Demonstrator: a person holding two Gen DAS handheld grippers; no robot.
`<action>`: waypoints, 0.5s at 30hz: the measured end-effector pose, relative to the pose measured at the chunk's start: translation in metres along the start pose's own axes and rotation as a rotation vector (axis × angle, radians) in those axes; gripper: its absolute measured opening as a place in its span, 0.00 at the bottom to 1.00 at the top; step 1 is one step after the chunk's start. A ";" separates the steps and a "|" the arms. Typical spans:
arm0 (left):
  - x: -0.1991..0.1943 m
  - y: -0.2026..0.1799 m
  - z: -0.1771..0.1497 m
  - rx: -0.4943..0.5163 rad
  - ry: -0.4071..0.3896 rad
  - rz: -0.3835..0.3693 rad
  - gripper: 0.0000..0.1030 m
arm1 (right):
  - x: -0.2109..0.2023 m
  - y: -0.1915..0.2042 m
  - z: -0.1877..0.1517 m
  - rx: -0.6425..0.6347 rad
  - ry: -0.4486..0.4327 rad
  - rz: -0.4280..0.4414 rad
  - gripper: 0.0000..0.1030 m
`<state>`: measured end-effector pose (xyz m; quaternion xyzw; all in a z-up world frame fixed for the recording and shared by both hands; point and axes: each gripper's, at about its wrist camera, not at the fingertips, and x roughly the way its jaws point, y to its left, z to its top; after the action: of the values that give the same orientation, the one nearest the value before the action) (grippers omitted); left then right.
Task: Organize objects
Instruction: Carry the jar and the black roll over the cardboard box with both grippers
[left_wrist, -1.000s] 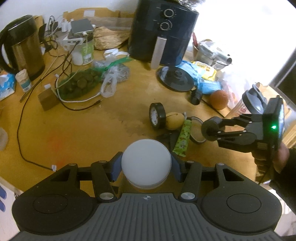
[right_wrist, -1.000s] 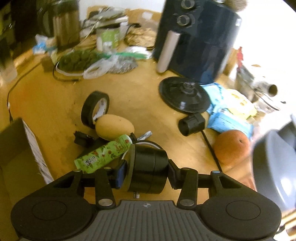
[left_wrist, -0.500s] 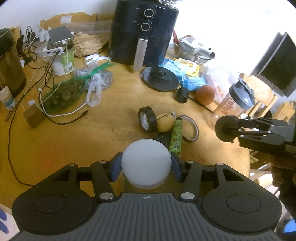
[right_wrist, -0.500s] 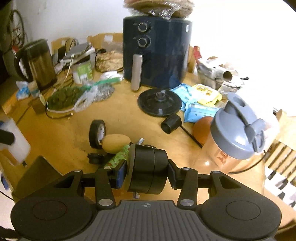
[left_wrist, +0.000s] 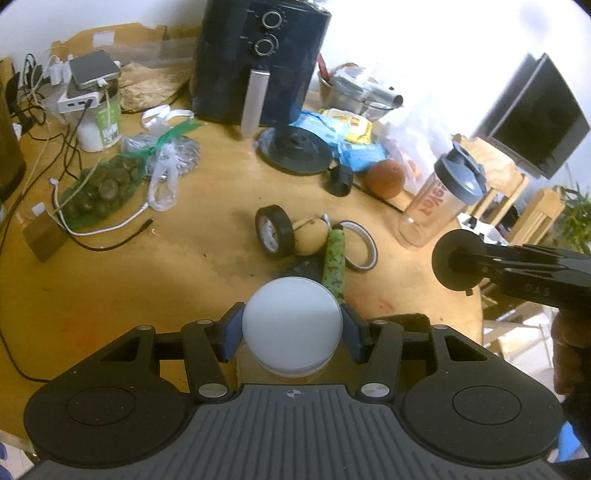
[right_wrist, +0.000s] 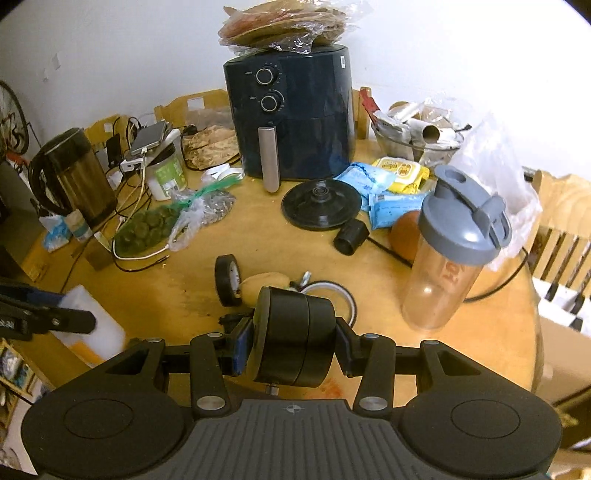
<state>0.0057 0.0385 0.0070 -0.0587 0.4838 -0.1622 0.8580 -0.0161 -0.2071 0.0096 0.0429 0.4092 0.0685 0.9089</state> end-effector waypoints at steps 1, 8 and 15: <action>0.001 0.000 -0.001 0.006 0.004 -0.007 0.51 | -0.001 0.002 -0.002 0.013 0.001 0.003 0.47; 0.011 -0.001 -0.008 0.030 0.033 -0.037 0.51 | 0.001 0.013 -0.019 0.056 0.039 0.014 0.47; 0.032 0.000 -0.017 0.041 0.091 -0.051 0.51 | 0.017 0.028 -0.042 0.062 0.112 0.013 0.47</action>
<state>0.0063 0.0290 -0.0281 -0.0460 0.5173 -0.1965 0.8317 -0.0388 -0.1757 -0.0270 0.0698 0.4609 0.0642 0.8824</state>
